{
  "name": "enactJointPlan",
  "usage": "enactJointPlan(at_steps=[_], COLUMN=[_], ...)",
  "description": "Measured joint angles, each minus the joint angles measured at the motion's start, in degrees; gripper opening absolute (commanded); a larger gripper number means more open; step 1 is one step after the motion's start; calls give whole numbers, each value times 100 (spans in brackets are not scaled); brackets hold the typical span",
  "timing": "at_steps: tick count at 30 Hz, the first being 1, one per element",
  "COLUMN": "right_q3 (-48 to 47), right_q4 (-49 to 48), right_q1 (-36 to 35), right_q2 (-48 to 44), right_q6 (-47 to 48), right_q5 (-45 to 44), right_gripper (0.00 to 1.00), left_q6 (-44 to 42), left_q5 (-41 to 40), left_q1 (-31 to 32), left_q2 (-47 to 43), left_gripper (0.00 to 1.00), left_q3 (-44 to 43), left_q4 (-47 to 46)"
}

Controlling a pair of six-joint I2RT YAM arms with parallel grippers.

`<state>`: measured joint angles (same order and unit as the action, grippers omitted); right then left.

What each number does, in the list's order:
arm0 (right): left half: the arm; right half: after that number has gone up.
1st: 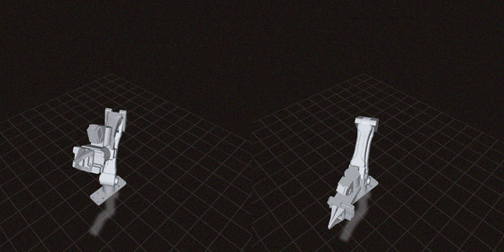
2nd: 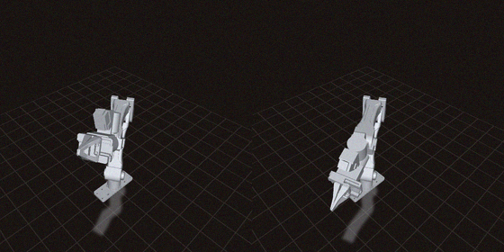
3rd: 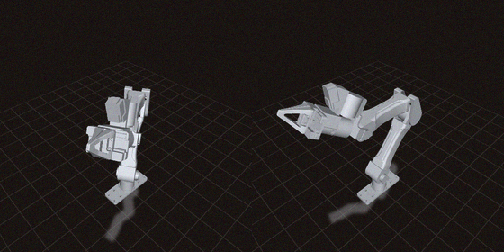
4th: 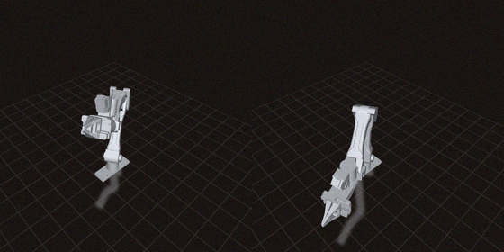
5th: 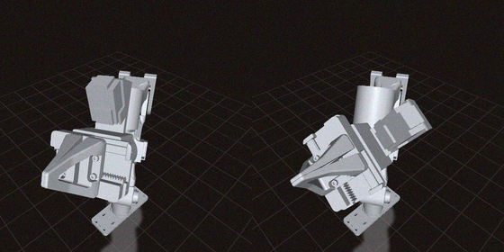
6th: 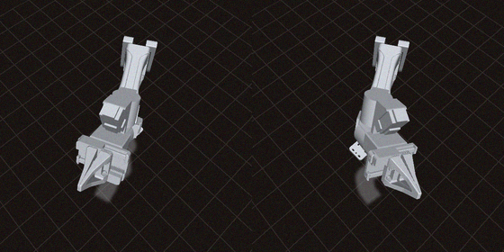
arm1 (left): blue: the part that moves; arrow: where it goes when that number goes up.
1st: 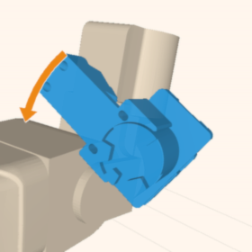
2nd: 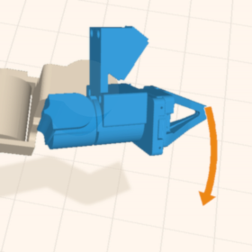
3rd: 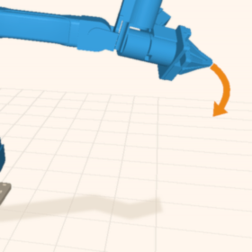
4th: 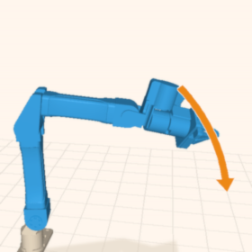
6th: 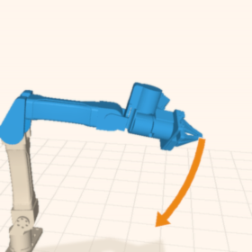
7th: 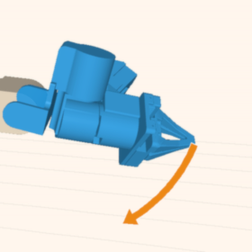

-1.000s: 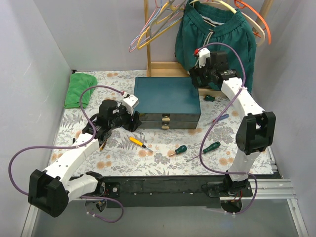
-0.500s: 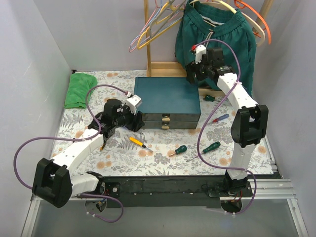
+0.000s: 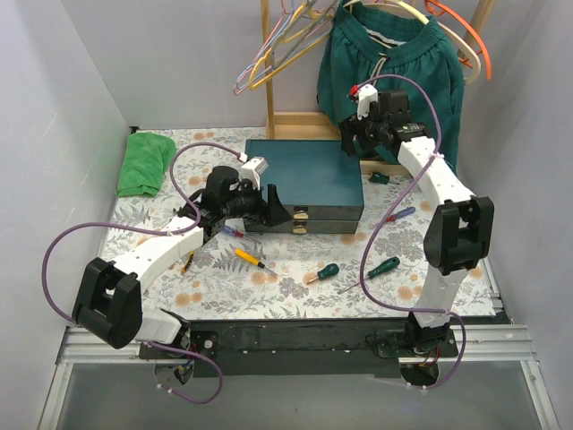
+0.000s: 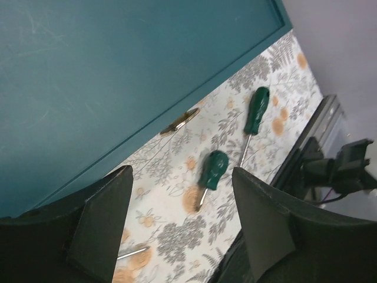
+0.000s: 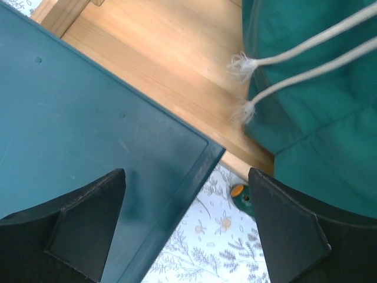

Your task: Sort the tools into containers

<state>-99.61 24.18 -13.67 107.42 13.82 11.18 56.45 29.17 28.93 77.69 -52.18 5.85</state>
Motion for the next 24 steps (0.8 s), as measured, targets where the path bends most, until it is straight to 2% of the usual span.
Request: enactJointPlan(at_steps=[3,7,12,16,24], right_q3=[203,396,518,577,728], right_q4=[9,22,-2,0,-28], right_q1=[0,0,0,0,0], right_q2=[-304,-691,-935,-973,-1032], right_q6=[-7,-9,-9,-11,-15], right_q5=[-39,-52,-74,-79,-98], right_gripper=[92,92,92,92,93], left_q6=[732,1248,1515,1818,1917], left_q5=[-166,-173,-612,-1134,-1132], left_q1=[164,343,616,804,964], left_q2=[96,284,472,474,699], left_gripper=[68,63,58,60,62], left_q3=[0,-94,-232,-275,-374], left_q4=[-295,-728,-839,-625,-892])
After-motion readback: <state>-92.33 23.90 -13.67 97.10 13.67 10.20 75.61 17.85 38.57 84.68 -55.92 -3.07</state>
